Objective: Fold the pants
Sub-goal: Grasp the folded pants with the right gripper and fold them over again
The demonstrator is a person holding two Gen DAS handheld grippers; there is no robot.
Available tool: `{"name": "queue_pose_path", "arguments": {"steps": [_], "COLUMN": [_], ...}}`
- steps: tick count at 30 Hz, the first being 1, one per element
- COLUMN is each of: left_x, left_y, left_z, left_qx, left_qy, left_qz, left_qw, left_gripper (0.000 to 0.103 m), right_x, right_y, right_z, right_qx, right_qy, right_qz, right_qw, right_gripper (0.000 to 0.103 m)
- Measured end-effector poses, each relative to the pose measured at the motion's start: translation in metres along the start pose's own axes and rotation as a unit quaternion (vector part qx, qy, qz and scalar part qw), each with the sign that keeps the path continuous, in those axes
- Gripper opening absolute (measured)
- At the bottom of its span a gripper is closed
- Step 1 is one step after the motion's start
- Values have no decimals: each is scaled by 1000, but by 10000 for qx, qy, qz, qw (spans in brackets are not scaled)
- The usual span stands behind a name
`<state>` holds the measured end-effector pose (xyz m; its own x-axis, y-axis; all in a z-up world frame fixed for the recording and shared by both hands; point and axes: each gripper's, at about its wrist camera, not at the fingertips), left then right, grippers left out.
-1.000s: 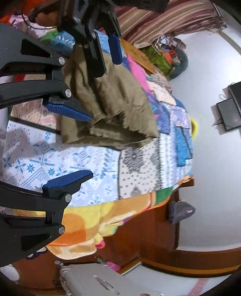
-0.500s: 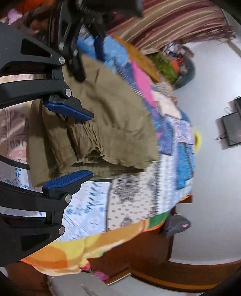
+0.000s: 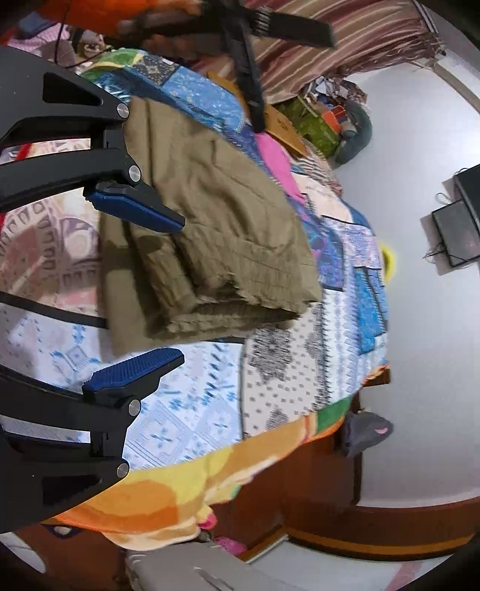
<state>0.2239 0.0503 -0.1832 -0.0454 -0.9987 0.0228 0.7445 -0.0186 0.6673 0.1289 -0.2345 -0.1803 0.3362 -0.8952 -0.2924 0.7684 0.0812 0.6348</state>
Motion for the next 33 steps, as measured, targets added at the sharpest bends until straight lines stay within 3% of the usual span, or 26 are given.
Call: {"name": "queue_pose_path", "arguments": {"steps": [6,9,12,21,25,28,32,33], "left_x": [17,14,6,-13,-22,-36,-54,-56], "left_y": [-1,-7,-7,-17,-23,-28,-30,-30], "left_z": [-55,-75,-77,-76,-74,-74,-68,-65], "left_qx": [-243,-321,-403,-443,-421,-427,-429,-420], "left_qy": [207,97,38,223,455,380,298,297], "left_qz": [-655,-667,-623,-559,-275,187,711,753], "left_qw": [9973,9972,9972,9972,9977,9982,9961,9958], "left_gripper": [86,87,78,78,85,85,83,77], "right_x": [7,8,8,27,33,34,38,39], "right_y": [-12,-10,-6,21,41,56,70,72], "right_z": [-20,-22,-25,-58,-85,-107,-127,-127], "right_qx": [-333,-320,-353,-392,-553,-584,-632,-645], "right_qy": [168,157,137,-129,-176,-243,-148,-120], "right_qz": [-194,-78,48,240,335,426,295,255], "right_qw": [9991,9993,9993,9989,9977,9971,9975,9975], "right_gripper": [61,61,61,58,58,57,58,57]}}
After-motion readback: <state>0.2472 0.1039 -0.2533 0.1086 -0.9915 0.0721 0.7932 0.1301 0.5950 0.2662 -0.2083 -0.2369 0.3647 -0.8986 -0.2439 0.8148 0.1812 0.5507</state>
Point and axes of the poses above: each gripper's, at about its wrist camera, not at the fingertips, and z roughly against the way its jaws point, x to its right, y to its top, and after that the axes turned 6 degrees about x, right-handed
